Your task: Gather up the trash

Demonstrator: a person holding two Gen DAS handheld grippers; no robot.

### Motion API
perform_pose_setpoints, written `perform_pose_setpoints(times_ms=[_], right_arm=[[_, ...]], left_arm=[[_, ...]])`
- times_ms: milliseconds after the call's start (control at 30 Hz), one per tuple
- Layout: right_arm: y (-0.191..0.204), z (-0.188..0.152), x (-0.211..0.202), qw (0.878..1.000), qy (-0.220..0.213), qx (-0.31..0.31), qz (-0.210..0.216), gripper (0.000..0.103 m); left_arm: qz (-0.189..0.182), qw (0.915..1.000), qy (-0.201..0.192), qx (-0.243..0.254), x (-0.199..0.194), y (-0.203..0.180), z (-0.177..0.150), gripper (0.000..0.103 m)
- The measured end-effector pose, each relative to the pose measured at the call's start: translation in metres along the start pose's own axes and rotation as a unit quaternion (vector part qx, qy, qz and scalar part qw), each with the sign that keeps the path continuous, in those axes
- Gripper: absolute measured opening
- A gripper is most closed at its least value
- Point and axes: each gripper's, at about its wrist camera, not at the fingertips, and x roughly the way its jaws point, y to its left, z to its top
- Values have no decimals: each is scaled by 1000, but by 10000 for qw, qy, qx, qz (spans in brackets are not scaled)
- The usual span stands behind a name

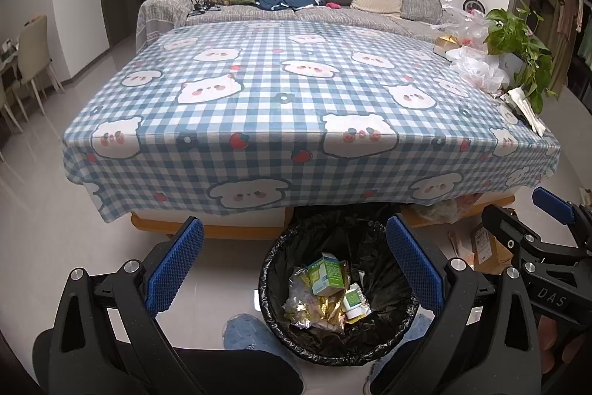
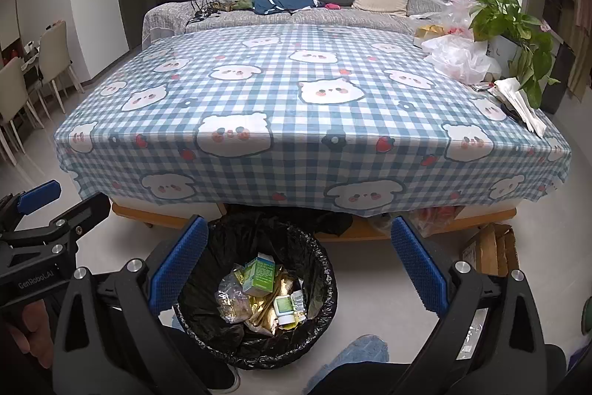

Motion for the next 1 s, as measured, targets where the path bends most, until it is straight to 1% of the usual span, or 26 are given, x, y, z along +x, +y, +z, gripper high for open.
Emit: perform_pose_setpoints(times_ms=[567,1000], right_arm=[[-1,-1,2,10000,13,37,-13,95],[3,-2,3,10000,1,56,73,95]], left_arm=[[-58,10000,13,-39,1,-1,-1,97],[0,10000,-13,-27,2,1,2,97]])
